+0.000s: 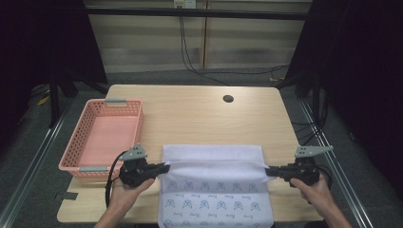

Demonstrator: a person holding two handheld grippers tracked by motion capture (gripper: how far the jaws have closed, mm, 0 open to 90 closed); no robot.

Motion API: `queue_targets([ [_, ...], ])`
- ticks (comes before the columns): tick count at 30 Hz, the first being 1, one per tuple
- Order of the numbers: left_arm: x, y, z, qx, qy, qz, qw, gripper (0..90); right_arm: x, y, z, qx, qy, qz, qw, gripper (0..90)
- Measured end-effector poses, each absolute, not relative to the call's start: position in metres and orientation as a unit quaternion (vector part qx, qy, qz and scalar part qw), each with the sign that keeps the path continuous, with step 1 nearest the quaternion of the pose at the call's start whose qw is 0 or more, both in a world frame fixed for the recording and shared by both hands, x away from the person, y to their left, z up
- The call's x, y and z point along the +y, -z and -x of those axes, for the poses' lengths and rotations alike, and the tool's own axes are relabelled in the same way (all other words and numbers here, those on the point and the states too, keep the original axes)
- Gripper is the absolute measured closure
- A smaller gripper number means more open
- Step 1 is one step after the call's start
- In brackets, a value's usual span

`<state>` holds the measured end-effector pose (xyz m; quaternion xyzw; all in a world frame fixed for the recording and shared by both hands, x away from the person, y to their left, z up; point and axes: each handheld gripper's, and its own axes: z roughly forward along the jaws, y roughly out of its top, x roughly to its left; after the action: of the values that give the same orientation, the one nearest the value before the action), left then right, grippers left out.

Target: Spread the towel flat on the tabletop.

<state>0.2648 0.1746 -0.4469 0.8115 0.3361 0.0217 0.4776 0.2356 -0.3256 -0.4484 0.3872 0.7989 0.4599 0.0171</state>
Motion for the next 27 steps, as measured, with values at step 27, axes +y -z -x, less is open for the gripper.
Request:
queue_targets([
  [27, 0.152, 0.496, -0.285, 0.349, -0.023, -0.855, 0.384, 86.7, -0.313, 0.493, -0.24, 0.832, -0.354, -0.427, -0.005, 87.0],
])
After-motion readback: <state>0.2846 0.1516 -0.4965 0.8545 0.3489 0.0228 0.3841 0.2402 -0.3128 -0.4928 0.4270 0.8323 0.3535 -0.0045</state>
